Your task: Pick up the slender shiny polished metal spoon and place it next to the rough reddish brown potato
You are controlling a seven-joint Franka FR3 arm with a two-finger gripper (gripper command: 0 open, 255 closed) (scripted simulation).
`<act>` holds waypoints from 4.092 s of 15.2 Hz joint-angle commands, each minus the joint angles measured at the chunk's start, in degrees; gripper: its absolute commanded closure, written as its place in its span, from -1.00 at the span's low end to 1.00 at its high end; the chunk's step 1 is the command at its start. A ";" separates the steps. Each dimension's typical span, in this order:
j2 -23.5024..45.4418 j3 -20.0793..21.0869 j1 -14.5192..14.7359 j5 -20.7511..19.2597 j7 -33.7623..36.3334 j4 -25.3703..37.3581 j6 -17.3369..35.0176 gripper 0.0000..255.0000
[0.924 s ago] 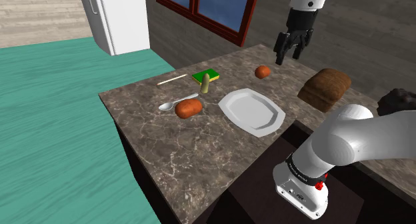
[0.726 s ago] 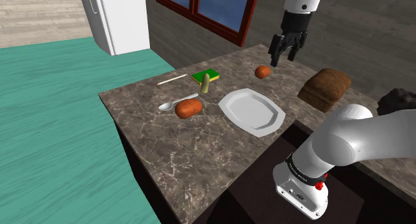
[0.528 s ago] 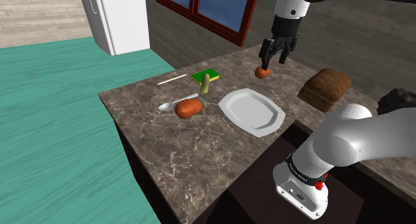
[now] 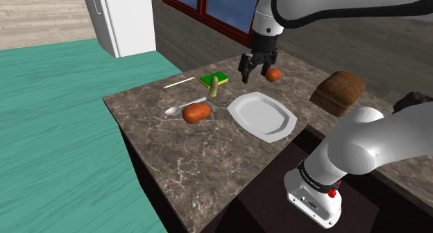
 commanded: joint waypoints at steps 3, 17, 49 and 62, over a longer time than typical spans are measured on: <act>5.74 3.38 1.50 1.25 3.42 0.64 7.01 -1.00; 30.76 13.88 4.18 -4.76 17.83 12.28 25.71 -1.00; 47.97 14.91 7.24 -16.27 28.34 21.47 34.25 1.00; 42.49 15.98 6.53 -12.00 24.70 25.24 25.69 1.00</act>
